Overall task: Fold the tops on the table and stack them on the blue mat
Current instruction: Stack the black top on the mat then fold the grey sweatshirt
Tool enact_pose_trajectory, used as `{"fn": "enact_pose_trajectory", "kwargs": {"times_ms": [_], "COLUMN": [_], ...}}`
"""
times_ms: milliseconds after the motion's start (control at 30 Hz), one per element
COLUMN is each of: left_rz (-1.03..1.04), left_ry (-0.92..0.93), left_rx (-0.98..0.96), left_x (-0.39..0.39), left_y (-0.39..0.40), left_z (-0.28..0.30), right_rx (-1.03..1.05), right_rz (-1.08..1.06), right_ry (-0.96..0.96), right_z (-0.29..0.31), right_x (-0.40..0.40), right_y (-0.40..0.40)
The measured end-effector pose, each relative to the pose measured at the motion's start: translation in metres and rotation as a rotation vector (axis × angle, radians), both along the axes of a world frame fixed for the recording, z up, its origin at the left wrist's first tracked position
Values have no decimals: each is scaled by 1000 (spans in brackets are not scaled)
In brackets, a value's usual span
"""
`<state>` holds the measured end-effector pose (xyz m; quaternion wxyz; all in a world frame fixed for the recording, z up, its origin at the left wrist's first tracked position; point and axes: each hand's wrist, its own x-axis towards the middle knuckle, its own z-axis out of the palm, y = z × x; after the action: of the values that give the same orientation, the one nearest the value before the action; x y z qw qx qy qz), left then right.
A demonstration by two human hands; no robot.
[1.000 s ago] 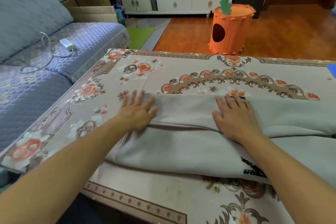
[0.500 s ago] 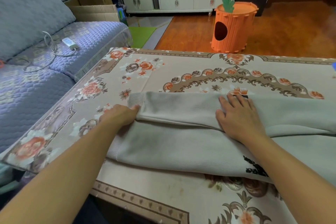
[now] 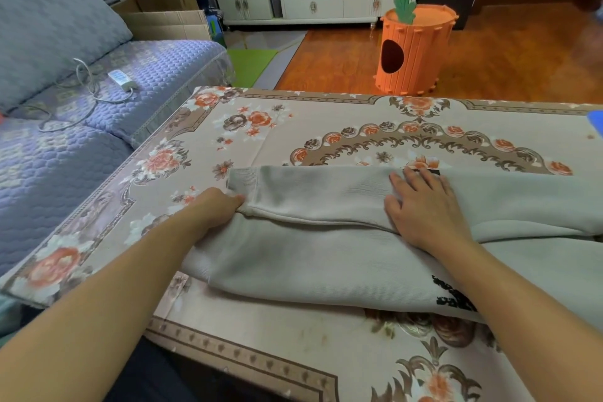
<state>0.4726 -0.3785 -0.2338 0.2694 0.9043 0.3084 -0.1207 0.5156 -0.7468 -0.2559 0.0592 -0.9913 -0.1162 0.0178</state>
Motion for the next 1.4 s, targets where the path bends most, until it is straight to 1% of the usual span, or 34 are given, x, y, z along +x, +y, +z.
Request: {"fn": "enact_pose_trajectory", "kwargs": {"times_ms": [33,133,233,333,400,500,567,633,667,733,767,800,833,867,900,933,967,1000,1067,1100,1133,1167,1233,1300,1333,1367,1400], "left_rz": [1,-68,-91,-61,-38,-49,-112,-178,-222,-318,-363,-404,-450,-484,-500,-503,-510,-528,-577,-607,-623,-645,-691,-719,-711,-687,-659], "left_ry": [-67,-221,-244,-197,-167,-150,-162,-170,-175,-188,-202,-220,-246,-268,-276,-263,-258,-265,-333,-367,-356,-327,-264,-200,-190,-203,-227], "left_rx": [-3,124,240,333,305,207,113,-58,-101,-79,-59,-34,-21,-25,-66,-133,-197,-228,-216,-206,-219,-239,-227,-210,-201,-208,-216], "left_x": [-2,-3,-8,-15,-16,-6,4,10,13,17,20,23,26,28,31,35,37,38,39,39,39,39,37,35,32,29,27], "left_y": [4,17,41,65,67,47,26,-2,-19,-58,-82,-108,-139,-169,-198,-225,-250,-274,-320,-341,-361,-379,-412,-431,-434,-433,-429], "left_z": [3,20,38,45,50,78,110,144,159,181,188,192,194,192,188,182,174,166,154,149,141,131,98,61,47,37,29], "right_rx": [4,-44,-114,-77,-58,-42,-47,-40,-34,-12,38,137,307,484,588,599,525,412,221,163,161,212,392,580,677,791,930], "right_rz": [6,92,243,307,286,274,273,267,271,291,308,314,287,228,146,75,32,8,8,11,0,-19,-97,-191,-216,-214,-246], "right_ry": [29,194,288,238,180,171,168,167,175,221,265,342,426,468,425,334,239,204,258,287,293,272,265,373,374,335,359], "right_z": [2,18,28,14,4,1,0,1,2,8,15,27,42,57,69,76,79,75,56,43,32,24,24,28,28,28,27], "right_x": [1,7,-7,-39,-50,-47,-45,-46,-48,-49,-48,-46,-45,-44,-42,-39,-38,-37,-42,-46,-52,-58,-73,-78,-76,-76,-71], "right_y": [0,-6,-6,9,16,13,11,11,12,13,11,4,-9,-27,-50,-75,-100,-124,-154,-161,-164,-164,-158,-159,-166,-175,-181]}}
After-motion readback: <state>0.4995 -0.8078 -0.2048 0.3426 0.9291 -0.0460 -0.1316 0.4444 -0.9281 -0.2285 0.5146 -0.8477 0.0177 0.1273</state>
